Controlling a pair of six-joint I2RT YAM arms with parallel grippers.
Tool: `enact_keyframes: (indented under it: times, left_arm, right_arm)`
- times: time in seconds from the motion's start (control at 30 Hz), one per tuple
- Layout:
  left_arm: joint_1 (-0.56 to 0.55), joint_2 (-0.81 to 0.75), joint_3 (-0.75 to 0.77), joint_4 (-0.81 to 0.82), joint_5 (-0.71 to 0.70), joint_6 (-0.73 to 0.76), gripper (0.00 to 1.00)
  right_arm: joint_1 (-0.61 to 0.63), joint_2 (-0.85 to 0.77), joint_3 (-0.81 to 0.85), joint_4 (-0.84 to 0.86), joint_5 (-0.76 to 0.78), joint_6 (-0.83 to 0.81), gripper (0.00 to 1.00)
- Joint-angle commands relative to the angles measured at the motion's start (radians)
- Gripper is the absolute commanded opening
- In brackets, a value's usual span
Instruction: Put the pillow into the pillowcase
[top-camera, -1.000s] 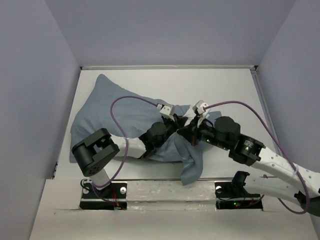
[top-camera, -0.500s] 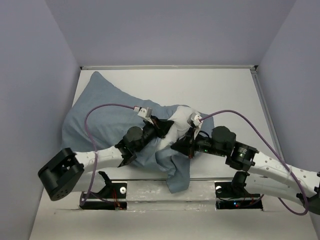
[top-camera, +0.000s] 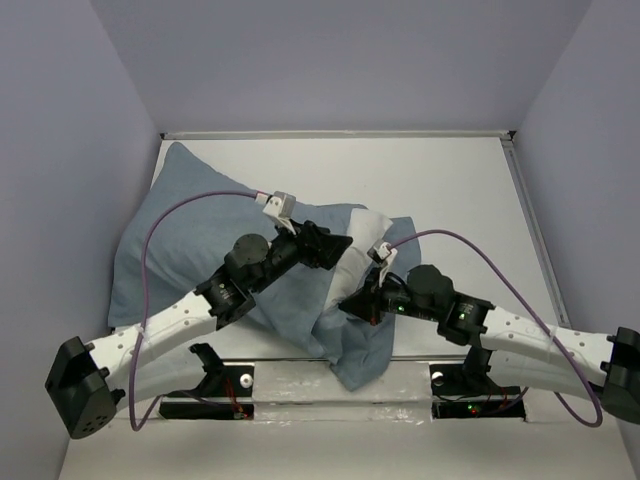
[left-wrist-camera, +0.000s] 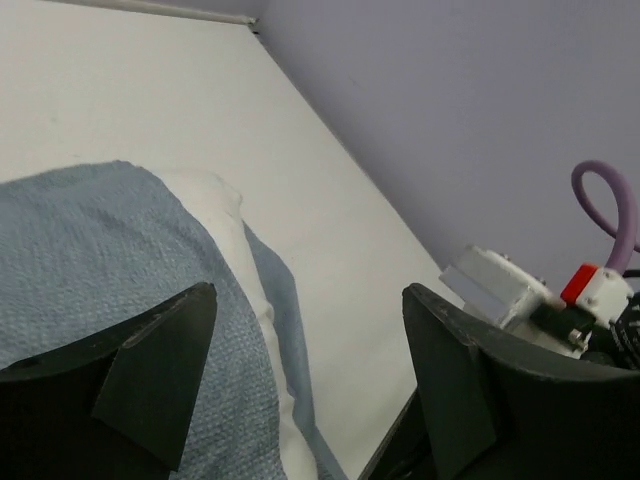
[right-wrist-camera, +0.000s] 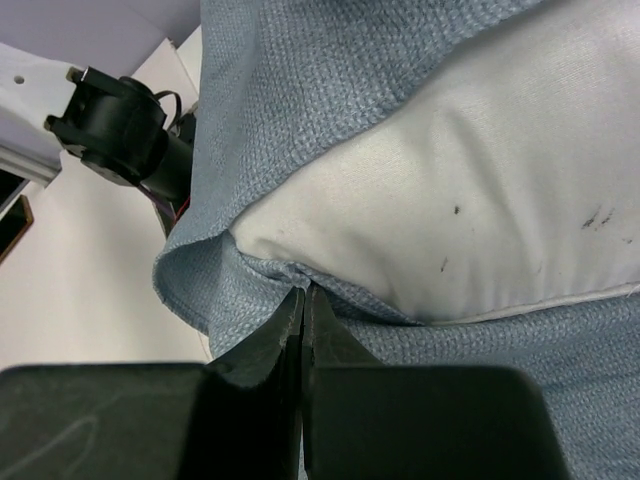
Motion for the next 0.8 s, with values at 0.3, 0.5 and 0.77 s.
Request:
enact_keyframes:
  times: [0.3, 0.5, 0.77]
  left_arm:
    - [-0.026, 0.486, 0.527, -0.53, -0.208, 0.314, 0.99]
    - [-0.043, 0.65, 0.575, -0.556, -0.151, 0.355, 0.99]
    - [-0.057, 0.6, 0.459, -0.423, -0.208, 0.337, 0.0]
  right_arm:
    - [0.028, -0.067, -0.098, 0.143, 0.076, 0.064, 0.0]
    - [0.037, -0.076, -0.108, 0.119, 0.094, 0.061, 0.0]
    - [0.037, -0.16, -0.085, 0.013, 0.162, 0.063, 0.27]
